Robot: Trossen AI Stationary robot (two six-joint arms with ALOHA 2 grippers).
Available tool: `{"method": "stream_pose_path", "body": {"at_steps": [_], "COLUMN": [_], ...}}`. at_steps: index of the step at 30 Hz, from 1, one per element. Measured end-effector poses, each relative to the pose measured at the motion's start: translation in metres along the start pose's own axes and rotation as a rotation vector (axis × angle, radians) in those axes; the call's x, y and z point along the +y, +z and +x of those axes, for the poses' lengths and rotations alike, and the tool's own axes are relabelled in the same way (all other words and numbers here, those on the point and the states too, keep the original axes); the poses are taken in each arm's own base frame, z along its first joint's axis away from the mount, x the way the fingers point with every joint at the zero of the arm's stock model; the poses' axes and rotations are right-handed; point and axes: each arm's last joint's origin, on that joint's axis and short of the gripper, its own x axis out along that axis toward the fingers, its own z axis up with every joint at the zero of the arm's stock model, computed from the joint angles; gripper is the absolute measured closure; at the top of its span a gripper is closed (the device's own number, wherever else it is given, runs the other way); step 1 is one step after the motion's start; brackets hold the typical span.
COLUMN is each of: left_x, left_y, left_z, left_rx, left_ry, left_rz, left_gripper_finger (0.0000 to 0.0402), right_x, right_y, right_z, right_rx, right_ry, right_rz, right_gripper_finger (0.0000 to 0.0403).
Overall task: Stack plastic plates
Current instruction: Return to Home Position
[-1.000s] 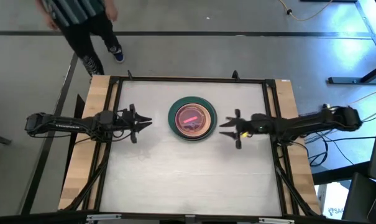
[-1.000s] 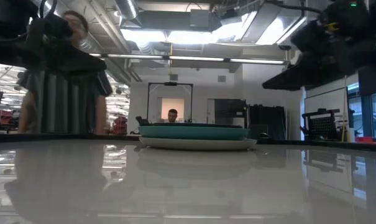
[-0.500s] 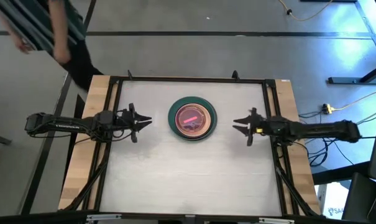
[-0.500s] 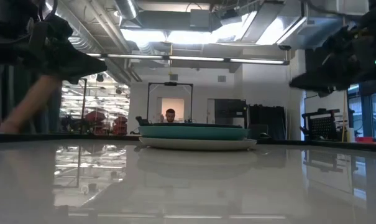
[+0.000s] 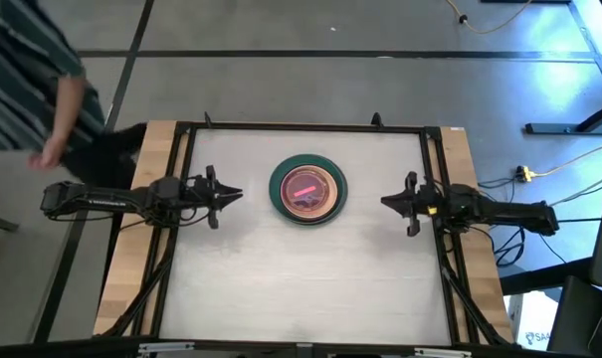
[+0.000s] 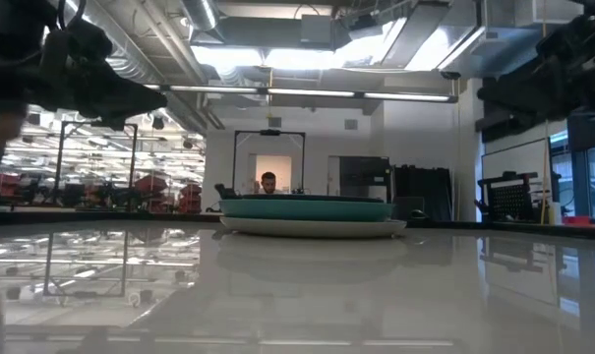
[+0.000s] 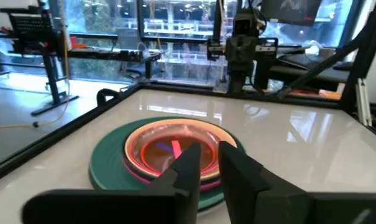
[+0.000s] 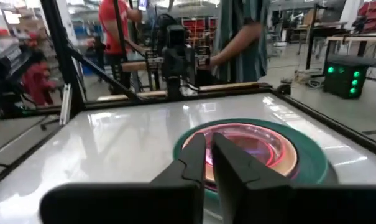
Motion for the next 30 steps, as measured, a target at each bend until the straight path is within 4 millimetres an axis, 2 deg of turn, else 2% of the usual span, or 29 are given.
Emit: {"method": "stream_pose_path", "body": {"at_steps": [7,17,30], "left_x": [0.001,0.003,0.003], "left_y": [0.002,0.0,0.0], "left_z": [-0.009,-0.012,-0.012], "left_rx": [-0.02,-0.01,-0.01], "left_ry": [-0.014,0.029,0.029], "left_rz": [-0.006,-0.056,-0.056], "left_gripper_finger": [0.0398,0.0372,0.0369], "right_x": [0.0,0.0,0.0], "right_y": [-0.003,-0.003,-0.003], "right_z": [0.002,0.002,0.002], "right_rx": [0.015,0.017,0.018], "right_ry": [0.009,0.017,0.017], "right_rz": [-0.019,-0.021,-0.021], "right_gripper_finger": [0.0375,0.0375,0.0374]}}
